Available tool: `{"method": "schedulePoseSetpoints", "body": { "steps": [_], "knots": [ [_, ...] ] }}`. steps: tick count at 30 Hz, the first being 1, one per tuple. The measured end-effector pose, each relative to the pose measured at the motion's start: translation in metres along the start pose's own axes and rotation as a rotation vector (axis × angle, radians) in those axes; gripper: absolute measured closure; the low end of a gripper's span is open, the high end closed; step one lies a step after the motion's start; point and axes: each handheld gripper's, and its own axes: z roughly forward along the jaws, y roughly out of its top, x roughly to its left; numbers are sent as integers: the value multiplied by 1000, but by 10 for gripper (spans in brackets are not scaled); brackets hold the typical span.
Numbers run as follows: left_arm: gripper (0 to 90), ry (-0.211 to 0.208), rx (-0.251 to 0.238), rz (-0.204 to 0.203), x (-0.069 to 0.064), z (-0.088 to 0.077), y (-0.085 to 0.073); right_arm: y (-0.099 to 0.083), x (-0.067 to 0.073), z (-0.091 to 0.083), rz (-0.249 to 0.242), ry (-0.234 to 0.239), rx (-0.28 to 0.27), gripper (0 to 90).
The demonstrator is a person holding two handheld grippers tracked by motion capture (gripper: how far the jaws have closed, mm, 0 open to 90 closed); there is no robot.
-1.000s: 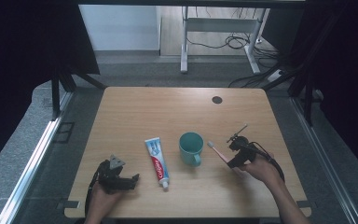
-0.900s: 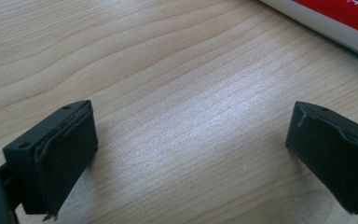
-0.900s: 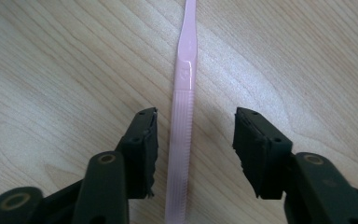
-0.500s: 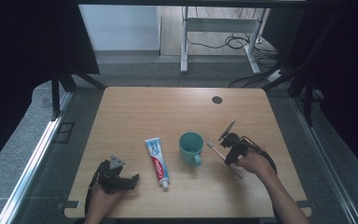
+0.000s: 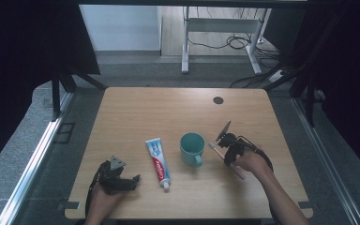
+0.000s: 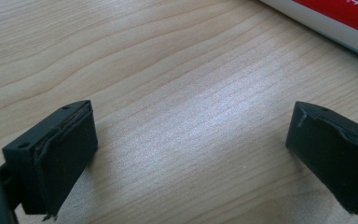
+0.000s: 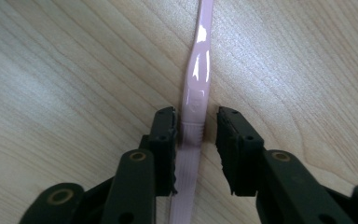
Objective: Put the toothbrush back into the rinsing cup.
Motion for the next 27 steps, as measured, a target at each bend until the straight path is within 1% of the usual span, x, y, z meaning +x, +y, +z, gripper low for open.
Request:
{"method": "schedulePoseSetpoints", "body": {
  "steps": [5, 8, 11, 12, 15, 18, 19, 22, 26, 27],
  "knots": [
    [16, 1, 0, 0, 0, 0, 0, 1, 0, 2, 5, 9, 3, 715],
    [17, 1, 0, 0, 0, 0, 0, 3, 1, 2, 8, 18, 15, 776],
    [17, 1, 0, 0, 0, 0, 0, 3, 1, 2, 11, 25, 17, 781],
    [17, 1, 0, 0, 0, 0, 0, 4, 1, 3, 17, 31, 29, 785],
    [17, 1, 0, 0, 0, 0, 0, 4, 0, 2, 20, 36, 36, 788],
    [16, 0, 0, 0, 0, 0, 0, 4, 0, 2, 22, 39, 30, 789],
    [16, 1, 0, 0, 0, 0, 0, 3, -1, 0, 27, 43, 14, 789],
    [17, 0, 0, 1, 0, 0, 0, 2, -2, -3, 32, 47, -2, 790],
    [17, 0, 0, 2, 0, 0, 0, 0, -3, -12, 41, 68, -36, 789],
    [17, 0, 0, 2, 0, 0, 0, 0, -3, -12, 41, 68, -36, 789]
  ]
}}
